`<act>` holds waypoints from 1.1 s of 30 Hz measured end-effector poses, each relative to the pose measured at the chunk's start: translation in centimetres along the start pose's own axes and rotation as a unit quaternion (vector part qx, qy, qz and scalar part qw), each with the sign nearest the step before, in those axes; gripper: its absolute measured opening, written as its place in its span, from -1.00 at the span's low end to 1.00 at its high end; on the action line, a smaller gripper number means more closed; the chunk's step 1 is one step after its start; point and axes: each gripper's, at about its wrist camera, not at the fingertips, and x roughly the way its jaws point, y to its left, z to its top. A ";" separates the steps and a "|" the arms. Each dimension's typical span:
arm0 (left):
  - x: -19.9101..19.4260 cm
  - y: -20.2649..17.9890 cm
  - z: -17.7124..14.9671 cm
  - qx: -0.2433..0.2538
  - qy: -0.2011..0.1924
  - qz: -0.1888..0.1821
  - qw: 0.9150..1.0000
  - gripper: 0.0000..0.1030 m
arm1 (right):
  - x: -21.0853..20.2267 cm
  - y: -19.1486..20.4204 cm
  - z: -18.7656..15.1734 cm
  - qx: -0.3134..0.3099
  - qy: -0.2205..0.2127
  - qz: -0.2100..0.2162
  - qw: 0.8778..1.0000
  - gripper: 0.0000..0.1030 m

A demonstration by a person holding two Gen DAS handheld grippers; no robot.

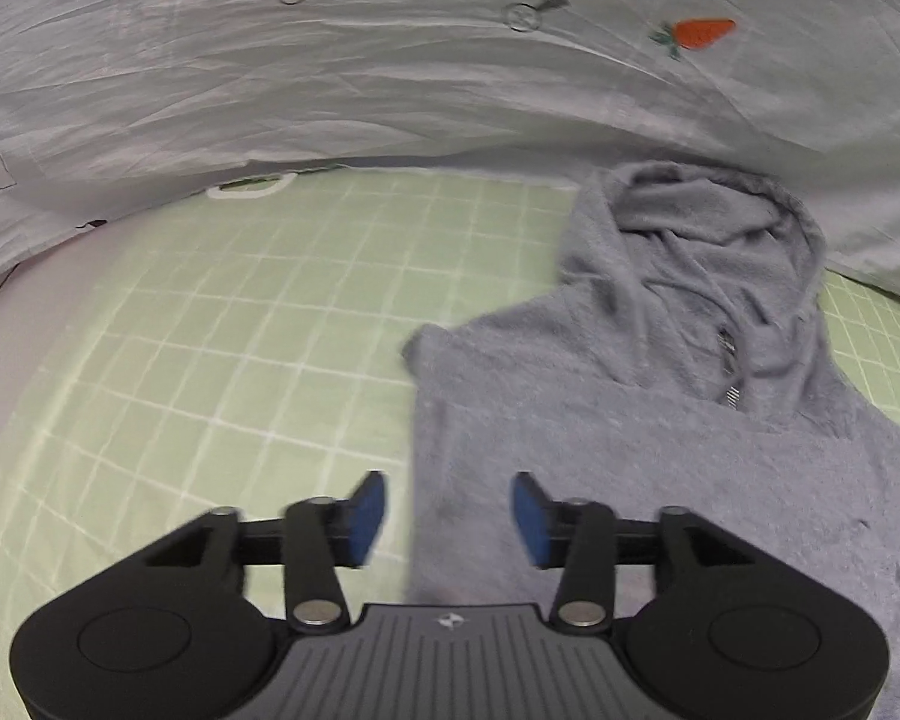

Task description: Fold clothes

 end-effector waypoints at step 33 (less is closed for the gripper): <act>2.0 -4.8 -5.0 -0.012 0.033 -0.001 0.999 1.00 | 1.3 -16.2 1.6 0.070 0.001 -0.106 0.992 1.00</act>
